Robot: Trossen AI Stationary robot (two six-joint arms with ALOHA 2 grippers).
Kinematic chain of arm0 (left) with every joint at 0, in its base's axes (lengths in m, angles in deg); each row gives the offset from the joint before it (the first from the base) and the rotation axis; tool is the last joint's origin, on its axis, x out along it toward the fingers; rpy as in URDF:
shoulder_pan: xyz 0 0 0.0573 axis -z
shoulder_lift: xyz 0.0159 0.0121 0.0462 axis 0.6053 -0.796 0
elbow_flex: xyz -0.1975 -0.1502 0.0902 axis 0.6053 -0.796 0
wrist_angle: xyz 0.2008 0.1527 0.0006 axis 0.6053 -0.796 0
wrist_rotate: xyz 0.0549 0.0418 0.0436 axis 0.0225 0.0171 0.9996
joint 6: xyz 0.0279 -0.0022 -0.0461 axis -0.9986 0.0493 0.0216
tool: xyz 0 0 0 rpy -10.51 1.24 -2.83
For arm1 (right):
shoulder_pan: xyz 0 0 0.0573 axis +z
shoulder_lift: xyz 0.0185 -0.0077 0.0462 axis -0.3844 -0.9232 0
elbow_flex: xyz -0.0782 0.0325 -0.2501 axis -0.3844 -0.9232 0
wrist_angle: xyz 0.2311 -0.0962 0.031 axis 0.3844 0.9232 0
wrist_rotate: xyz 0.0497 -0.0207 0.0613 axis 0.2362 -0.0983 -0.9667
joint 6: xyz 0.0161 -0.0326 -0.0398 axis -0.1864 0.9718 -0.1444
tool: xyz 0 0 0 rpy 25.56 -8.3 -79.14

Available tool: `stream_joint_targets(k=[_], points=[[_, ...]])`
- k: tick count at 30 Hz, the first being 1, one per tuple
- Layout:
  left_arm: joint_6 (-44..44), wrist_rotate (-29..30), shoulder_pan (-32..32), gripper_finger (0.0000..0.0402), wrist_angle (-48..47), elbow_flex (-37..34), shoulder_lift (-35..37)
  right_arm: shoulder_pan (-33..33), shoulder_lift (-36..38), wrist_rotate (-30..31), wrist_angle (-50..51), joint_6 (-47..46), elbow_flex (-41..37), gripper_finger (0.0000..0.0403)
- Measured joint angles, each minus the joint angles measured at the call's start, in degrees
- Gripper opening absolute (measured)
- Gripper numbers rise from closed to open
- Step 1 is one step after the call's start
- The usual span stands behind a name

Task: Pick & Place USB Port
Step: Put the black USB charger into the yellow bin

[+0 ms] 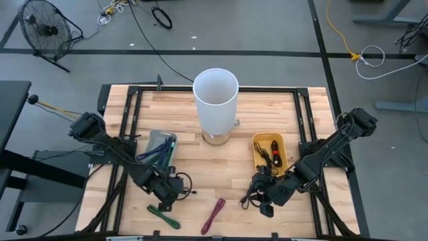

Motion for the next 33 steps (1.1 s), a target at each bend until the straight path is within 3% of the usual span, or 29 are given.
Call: stream_joint_targets(k=[6, 18, 21, 25, 26, 33], points=[[0.22, 0.41, -0.24, 0.0174, -1.52, 0.00, -0.20, 0.00, 0.01, -0.02, -0.02, 0.20, 0.00, 0.0104], [2.10, 0.64, -1.86, 0.0169, -1.21, 0.28, -6.75, 0.00, 0.02, -0.02, -0.02, 0.15, 0.00, 0.0104], [2.70, -0.15, -2.28, 0.0134, -0.88, 0.07, -7.10, 0.00, 0.02, -0.01, -0.04, 0.13, 0.00, 0.0104], [2.92, -0.40, -2.28, 0.0032, -0.07, 0.07, -6.97, 0.00, 0.02, -0.02, -0.04, -0.02, 0.00, 0.0104], [3.00, -0.48, -2.28, 0.0022, 0.59, 0.07, -6.97, 0.00, 0.02, -0.02, -0.04, -0.05, 0.00, 0.0104], [3.34, 1.09, -2.01, 0.0018, 1.28, 0.34, -7.07, 0.00, 0.02, -0.02, -0.02, -0.02, 0.00, 0.0104]])
